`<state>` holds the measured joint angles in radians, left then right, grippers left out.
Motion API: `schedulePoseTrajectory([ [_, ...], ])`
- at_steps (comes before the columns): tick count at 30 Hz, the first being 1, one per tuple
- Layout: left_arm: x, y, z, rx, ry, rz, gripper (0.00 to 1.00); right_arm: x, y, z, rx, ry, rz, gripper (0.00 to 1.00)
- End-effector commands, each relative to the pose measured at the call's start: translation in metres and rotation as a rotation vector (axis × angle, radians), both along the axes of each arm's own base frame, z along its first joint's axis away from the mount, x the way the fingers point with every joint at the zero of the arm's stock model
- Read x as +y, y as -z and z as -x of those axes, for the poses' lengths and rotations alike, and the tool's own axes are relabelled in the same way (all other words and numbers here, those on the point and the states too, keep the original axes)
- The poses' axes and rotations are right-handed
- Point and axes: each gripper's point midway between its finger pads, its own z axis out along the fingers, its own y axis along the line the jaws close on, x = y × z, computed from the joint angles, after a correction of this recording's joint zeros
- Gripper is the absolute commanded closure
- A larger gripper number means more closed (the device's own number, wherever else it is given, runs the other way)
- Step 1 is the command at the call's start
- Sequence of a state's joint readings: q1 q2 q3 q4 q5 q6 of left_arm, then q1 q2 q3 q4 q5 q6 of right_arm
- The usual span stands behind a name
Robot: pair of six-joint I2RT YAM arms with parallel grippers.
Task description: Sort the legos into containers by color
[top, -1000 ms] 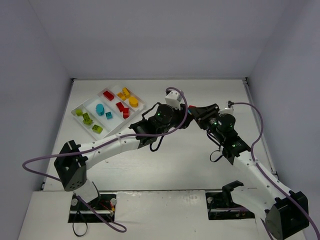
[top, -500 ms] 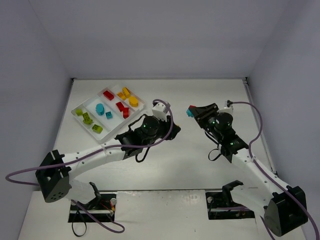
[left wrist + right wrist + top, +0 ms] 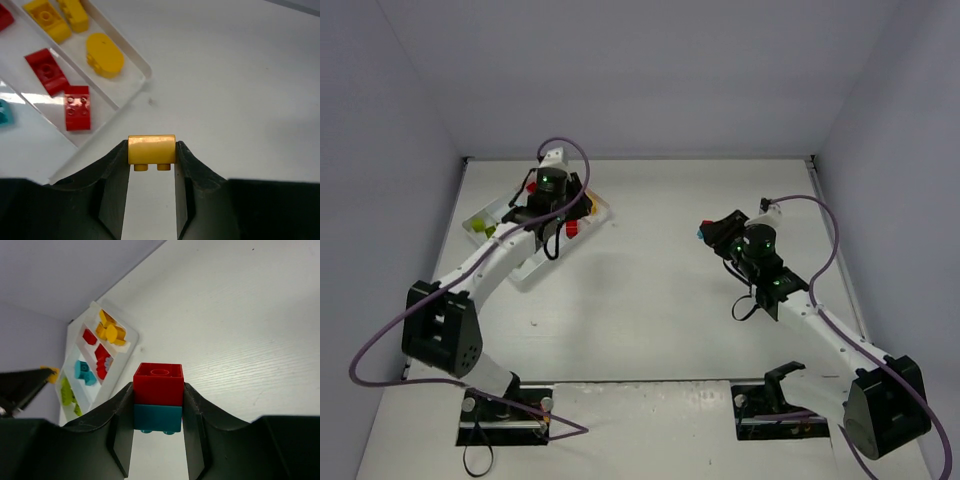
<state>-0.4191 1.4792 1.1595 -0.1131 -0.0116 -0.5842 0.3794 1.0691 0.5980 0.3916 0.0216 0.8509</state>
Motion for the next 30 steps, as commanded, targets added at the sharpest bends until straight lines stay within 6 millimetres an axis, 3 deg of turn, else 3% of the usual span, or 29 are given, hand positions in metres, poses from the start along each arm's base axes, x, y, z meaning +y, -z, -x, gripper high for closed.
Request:
schedulePoseTrajectory([
  [1,0.018,-0.015,-0.033,0.005,0.009,-0.007,1.00,-0.009,-0.008,-0.007,-0.083,-0.008,0.126,1.00],
  [2,0.024,0.002,-0.046,0.044,-0.009,-0.017,1.00,-0.010,-0.003,-0.006,-0.078,-0.016,0.143,1.00],
  [4,0.040,-0.006,-0.073,0.023,-0.046,-0.015,1.00,-0.010,0.001,-0.003,-0.083,-0.039,0.182,1.00],
  [5,0.044,0.012,-0.085,0.059,-0.051,-0.037,1.00,-0.011,0.003,-0.002,-0.084,-0.045,0.191,1.00],
  [8,0.057,0.024,-0.115,0.099,-0.072,-0.068,1.00,-0.011,0.008,0.001,-0.089,-0.072,0.231,1.00],
  [10,0.065,0.042,-0.127,0.138,-0.081,-0.074,1.00,-0.011,0.011,0.004,-0.091,-0.087,0.252,1.00],
  [11,0.065,0.038,-0.134,0.130,-0.075,-0.077,1.00,-0.012,0.014,0.005,-0.089,-0.089,0.257,1.00],
  [13,0.067,0.052,-0.143,0.155,-0.076,-0.090,0.90,-0.013,0.018,0.005,-0.088,-0.094,0.271,1.00],
  [14,0.068,0.047,-0.150,0.142,-0.076,-0.094,0.89,-0.014,0.018,0.005,-0.087,-0.093,0.274,1.00],
  [16,0.069,0.059,-0.153,0.168,-0.077,-0.107,0.82,-0.009,0.020,0.007,-0.088,-0.126,0.271,1.00],
  [20,0.069,0.059,-0.159,0.162,-0.076,-0.107,0.67,-0.009,0.018,0.008,-0.103,-0.141,0.298,0.99],
  [26,0.065,0.055,-0.162,0.152,-0.063,-0.092,0.63,-0.010,0.012,0.011,-0.123,-0.150,0.314,0.99],
  [30,0.066,0.056,-0.160,0.154,-0.072,-0.093,0.54,-0.013,0.010,0.014,-0.125,-0.153,0.329,0.98],
])
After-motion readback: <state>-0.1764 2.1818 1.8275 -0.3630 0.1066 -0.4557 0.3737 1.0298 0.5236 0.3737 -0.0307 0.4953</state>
